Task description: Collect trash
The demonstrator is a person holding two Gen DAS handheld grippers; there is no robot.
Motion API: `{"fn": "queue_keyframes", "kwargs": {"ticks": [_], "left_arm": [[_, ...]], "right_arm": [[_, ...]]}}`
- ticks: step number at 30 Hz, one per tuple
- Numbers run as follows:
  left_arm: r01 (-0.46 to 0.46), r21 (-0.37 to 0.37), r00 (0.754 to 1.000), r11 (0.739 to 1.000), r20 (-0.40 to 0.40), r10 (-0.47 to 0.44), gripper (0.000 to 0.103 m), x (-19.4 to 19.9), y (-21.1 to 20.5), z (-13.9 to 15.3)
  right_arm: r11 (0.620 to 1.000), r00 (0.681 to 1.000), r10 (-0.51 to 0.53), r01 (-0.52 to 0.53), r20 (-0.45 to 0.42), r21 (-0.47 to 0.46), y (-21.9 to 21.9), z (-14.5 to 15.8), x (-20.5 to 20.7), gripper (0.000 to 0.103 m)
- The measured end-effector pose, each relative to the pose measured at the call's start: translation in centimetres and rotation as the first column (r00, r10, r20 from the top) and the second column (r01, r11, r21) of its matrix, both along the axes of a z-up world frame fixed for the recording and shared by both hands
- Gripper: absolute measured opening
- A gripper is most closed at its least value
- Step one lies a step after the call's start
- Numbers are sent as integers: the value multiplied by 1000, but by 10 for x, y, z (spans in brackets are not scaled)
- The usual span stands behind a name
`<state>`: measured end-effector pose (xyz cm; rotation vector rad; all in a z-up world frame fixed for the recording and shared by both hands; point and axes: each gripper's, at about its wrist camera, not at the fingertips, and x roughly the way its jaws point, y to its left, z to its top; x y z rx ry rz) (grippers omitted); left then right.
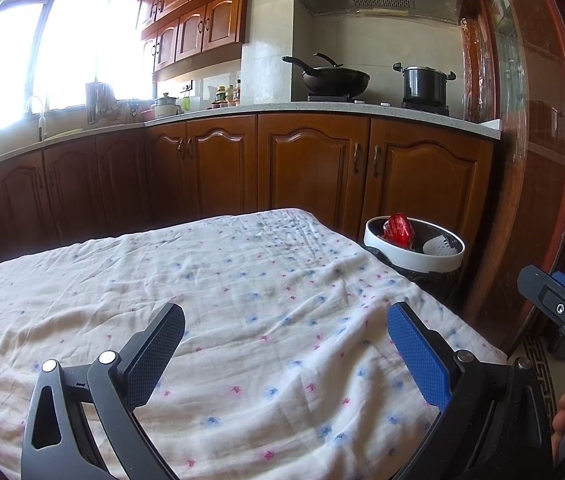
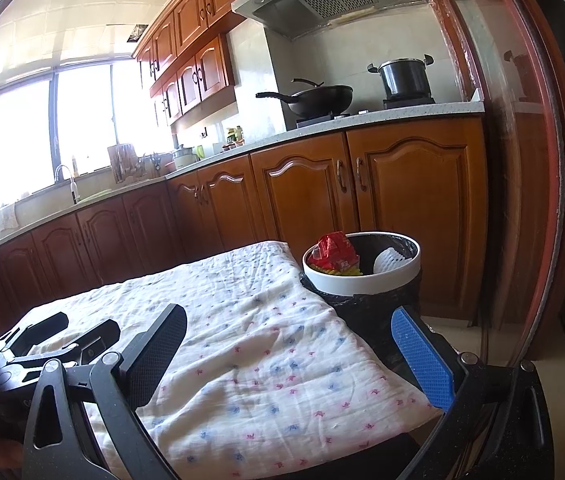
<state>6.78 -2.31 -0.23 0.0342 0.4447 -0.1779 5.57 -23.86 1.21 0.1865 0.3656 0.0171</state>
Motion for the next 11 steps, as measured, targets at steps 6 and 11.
{"fn": "queue_keyframes", "kwargs": {"ticks": [6,11], "left_arm": [[7,-4,1000,1000,-11,-7,102,2,-1,-1],[12,-14,999,1000,-33,-13,102,7,-3,-3]], "right_arm": [[1000,1000,4,-4,-9,7,-1,-2,3,103],[1000,1000,8,-7,-22,15,-3,-5,8,103]]}}
